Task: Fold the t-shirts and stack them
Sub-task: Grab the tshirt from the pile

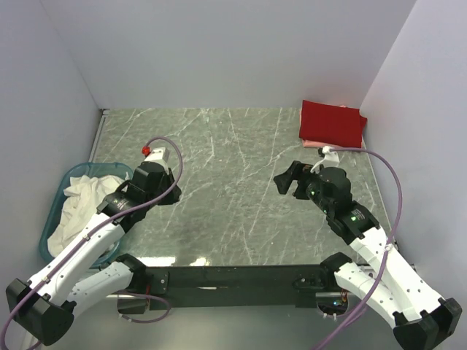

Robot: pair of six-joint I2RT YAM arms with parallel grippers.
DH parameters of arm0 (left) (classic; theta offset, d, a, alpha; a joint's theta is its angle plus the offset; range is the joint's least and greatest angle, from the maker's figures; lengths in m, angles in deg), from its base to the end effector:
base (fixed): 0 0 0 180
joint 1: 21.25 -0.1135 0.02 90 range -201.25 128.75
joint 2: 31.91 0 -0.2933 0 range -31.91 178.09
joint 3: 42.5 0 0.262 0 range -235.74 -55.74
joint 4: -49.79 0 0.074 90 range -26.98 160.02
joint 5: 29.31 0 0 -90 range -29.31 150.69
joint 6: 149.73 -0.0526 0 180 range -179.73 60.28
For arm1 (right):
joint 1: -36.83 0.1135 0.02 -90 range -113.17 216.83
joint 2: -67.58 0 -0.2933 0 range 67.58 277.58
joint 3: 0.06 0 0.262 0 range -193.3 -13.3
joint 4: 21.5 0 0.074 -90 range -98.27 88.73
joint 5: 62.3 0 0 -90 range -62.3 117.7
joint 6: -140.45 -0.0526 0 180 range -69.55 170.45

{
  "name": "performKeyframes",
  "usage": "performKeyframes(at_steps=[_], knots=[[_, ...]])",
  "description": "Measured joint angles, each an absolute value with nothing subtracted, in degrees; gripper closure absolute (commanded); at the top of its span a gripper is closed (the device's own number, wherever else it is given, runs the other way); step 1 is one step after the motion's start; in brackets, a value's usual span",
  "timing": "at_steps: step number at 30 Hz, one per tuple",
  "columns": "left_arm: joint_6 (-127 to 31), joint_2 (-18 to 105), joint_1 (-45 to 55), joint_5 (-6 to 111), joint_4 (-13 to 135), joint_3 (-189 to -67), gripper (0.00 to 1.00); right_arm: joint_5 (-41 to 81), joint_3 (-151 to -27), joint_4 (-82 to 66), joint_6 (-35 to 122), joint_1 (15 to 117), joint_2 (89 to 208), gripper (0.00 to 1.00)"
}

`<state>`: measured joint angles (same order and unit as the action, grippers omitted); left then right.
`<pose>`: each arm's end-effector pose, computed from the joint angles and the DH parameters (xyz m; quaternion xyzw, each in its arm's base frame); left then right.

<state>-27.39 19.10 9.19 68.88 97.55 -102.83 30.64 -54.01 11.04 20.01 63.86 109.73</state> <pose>0.1700 -0.0912 0.3055 -0.0459 0.8975 -0.1711 0.4038 0.1592 0.0782 0.3191 0.0390 0.8218 0.2546 0.5083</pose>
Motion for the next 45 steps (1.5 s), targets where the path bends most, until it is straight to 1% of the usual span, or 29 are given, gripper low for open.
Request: performKeyframes(at_steps=[5, 8, 9, 14, 17, 18, 20, 23, 25, 27, 31, 34, 35, 36, 38, 41, 42, 44, 45], knots=[[-26.93, 19.32, 9.19, 70.97, 97.68, -102.83, 0.76, 29.31, -53.96, 12.12, 20.03, 63.86, 109.58, 0.01], [-25.68, 19.49, 9.1, 72.79, 98.22, -102.83, 0.65, 27.95, -53.53, 12.36, 20.08, 63.86, 109.12, 0.01], [-24.98, 19.6, 9.04, 73.88, 98.51, -102.89, 0.59, 27.36, -53.37, 12.49, 20.1, 63.86, 109.03, 0.01], [-19.48, 21.33, 6.11, 79.91, 103.75, -105.39, 0.45, 24.91, -53.37, 12.99, 20.73, 63.86, 109.49, 0.01], [-16.55, 21.94, 1.82, 83.13, 106.77, -106.96, 0.31, 22.34, -53.16, 12.79, 20.77, 63.86, 110.04, 0.01], [-15.78, 21.61, -0.1, 84.18, 107.64, -107.09, 0.24, 21.48, -52.94, 12.71, 20.86, 63.86, 110.15, 0.01], [-14.6, 20.56, -4.1, 85.86, 109.33, -107.09, 0.2, 20.43, -52.41, 12.62, 21.02, 63.86, 110.36, 0.01], [-13.38, 19.21, -9.7, 88.7, 111.4, -107.31, 0.2, 19.21, -51.71, 12.49, 21.21, 63.86, 110.74, 0.01], [-13.31, 19.23, -14.31, 90.47, 112.43, -107.99, 0.18, 18.36, -51.19, 12.36, 21.32, 63.86, 110.8, 0.01], [-13.53, 20.02, -18.83, 91.19, 112.43, -108.64, 0.19, 17.72, -50.95, 12.33, 21.36, 63.86, 110.89, 0.01], [-15.41, 22.86, -31.44, 90.58, 110.62, -108.95, 0.2, 16.7, -50.4, 12.33, 21.36, 63.86, 110.87, 0.01], [-16.09, 25.5, -38.26, 89.79, 109.17, -108.95, 0.21, 16.04, -50.31, 12.31, 21.36, 63.86, 110.84, 0.01], [-16.11, 26.31, -39.84, 89.22, 108.69, -108.95, 0.22, 15.78, -50.31, 12.31, 21.36, 63.86, 110.82, 0.01], [-16.02, 27.25, -41.34, 88.68, 108.17, -108.93, 0.27, 15.56, -50.31, 12.31, 21.36, 63.86, 110.82, 0.01], [-15.78, 28.71, -43.53, 87.54, 107.16, -108.66, 0.31, 14.99, -50.31, 12.31, 21.39, 63.86, 110.82, 0.01], [-15.45, 29.87, -45.1, 85.99, 105.92, -107.57, 0.43, 14.23, -50.31, 12.33, 21.39, 63.86, 110.84, 0.01], [-15.43, 29.94, -45.32, 85.6, 105.7, -107.22, 0.53, 14.05, -50.31, 12.31, 21.39, 63.86, 110.84, 0.01], [-15.26, 29.92, -45.78, 84.66, 105.26, -106.76, 0.67, 13.55, -50.31, 12.31, 21.39, 63.86, 110.84, 0.01], [-15.32, 29.85, -45.93, 84.2, 105.22, -106.72, 0.82, 13.26, -50.31, 12.31, 21.39, 63.86, 110.84, 0.01]])
